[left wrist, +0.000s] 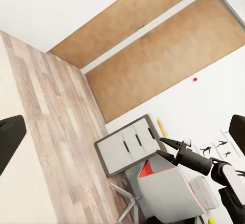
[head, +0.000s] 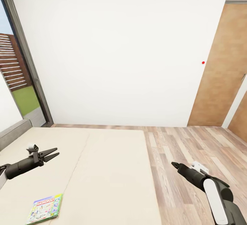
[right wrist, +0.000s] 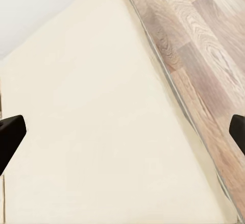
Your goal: Put all the toys in the child's room - the three board games (two on the bed and one on the table), the two jigsaw puzzles on the table, and the tennis ball on the table - inside the toy box on the table in the child's room.
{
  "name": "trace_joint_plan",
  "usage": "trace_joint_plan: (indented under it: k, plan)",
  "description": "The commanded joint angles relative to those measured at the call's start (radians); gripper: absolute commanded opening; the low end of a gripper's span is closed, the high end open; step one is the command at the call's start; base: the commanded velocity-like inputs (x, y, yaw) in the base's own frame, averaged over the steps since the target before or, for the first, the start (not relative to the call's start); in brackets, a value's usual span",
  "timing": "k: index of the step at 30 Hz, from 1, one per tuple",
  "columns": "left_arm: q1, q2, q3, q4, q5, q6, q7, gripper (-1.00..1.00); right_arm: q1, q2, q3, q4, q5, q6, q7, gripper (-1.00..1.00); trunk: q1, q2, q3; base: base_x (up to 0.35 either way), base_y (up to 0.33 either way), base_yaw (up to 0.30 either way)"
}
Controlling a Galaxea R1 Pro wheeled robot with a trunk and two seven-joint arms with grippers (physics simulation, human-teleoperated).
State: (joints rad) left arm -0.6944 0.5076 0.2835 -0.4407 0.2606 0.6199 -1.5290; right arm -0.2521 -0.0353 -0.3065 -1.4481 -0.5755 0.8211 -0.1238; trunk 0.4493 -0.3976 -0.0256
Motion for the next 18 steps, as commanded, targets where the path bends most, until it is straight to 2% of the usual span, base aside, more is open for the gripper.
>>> trace_joint_plan:
  k: [1,18]
  plan:
    - [-0.001,0.0,0.0,0.0,0.0,0.011,-0.003,1.0,-0.001,0.0,0.0,-0.001,-0.011,0.004,-0.01,1.0,0.001,-0.002,-0.002,0.0,0.285,0.0]
    - [-0.001,0.0,0.0,0.0,0.0,0.011,-0.002,1.0,-0.001,0.0,-0.002,0.025,-0.011,0.003,-0.01,1.0,0.001,-0.002,-0.002,0.0,0.284,0.0]
